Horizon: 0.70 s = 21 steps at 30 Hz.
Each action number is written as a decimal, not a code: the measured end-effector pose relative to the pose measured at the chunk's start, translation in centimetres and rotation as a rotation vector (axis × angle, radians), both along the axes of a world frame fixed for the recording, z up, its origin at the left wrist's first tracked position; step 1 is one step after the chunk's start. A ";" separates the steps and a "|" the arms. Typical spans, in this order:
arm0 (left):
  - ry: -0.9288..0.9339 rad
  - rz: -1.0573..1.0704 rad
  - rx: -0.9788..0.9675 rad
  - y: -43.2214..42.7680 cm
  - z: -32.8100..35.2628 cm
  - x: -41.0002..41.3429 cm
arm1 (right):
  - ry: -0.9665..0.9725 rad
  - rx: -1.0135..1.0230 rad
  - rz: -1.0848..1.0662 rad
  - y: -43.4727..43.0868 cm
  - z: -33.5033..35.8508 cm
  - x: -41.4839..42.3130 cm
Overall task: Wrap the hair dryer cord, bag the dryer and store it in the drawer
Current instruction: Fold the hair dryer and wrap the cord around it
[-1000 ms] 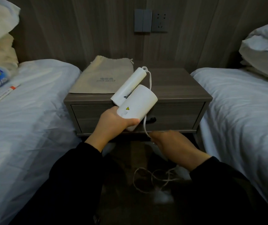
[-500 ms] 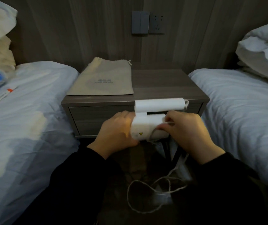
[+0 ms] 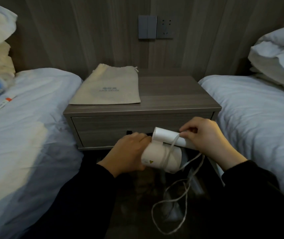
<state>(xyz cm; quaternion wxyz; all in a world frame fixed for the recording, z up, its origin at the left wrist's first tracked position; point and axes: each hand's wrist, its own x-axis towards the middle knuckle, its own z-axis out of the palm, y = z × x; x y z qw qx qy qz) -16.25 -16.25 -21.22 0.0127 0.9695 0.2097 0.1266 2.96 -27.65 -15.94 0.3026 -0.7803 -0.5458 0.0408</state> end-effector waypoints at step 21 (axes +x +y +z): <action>0.028 -0.219 0.149 -1.1 -1.8 1.6 | 0.158 -0.189 0.012 0.2 -1.0 0.9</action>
